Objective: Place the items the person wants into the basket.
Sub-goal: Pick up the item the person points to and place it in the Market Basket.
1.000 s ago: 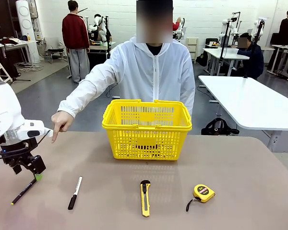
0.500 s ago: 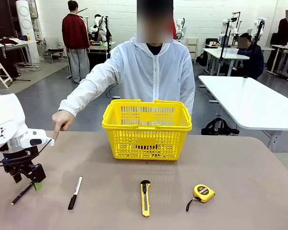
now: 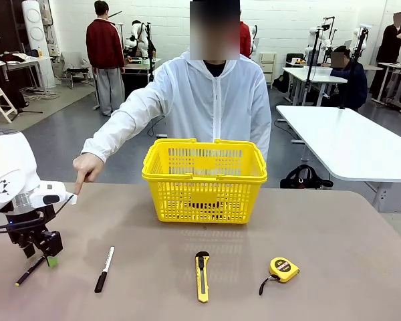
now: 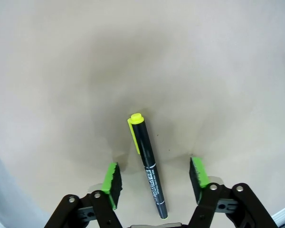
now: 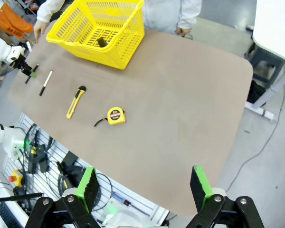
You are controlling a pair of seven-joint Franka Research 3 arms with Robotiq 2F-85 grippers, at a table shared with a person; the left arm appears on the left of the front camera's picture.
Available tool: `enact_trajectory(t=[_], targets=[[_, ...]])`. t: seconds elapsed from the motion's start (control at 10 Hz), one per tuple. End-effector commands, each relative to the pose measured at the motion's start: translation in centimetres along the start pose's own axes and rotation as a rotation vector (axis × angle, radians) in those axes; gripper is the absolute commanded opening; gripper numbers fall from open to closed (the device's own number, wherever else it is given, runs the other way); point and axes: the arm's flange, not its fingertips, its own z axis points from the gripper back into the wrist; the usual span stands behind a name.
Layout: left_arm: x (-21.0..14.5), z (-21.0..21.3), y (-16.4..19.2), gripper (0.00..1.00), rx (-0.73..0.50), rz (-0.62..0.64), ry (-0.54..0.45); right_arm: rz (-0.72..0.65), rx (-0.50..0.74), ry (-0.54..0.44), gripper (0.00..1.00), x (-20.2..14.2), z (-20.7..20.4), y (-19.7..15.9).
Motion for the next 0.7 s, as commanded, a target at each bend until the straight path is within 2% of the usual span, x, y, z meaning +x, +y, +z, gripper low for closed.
enact_trajectory(t=[0.0,0.1,0.2,0.4,0.6], targets=[[-4.32,-1.04,-0.89,0.00,0.006,-0.015,-0.026,0.008,0.024,-0.009,1.00,-0.14,-0.25,0.05],[-4.31,-0.96,-0.84,0.00,0.009,-0.012,-0.032,0.008,0.024,-0.009,1.00,-0.14,-0.25,0.05],[-4.30,-0.94,-0.81,0.19,0.016,-0.009,-0.037,0.008,0.024,-0.009,1.00,-0.14,-0.25,0.05],[-4.27,-0.96,-0.87,0.00,0.019,-0.003,-0.031,0.008,0.024,-0.009,1.00,-0.14,-0.25,0.05],[-4.31,-1.03,-0.87,0.00,0.019,-0.009,-0.025,0.008,0.024,-0.009,1.00,-0.14,-0.25,0.05]])
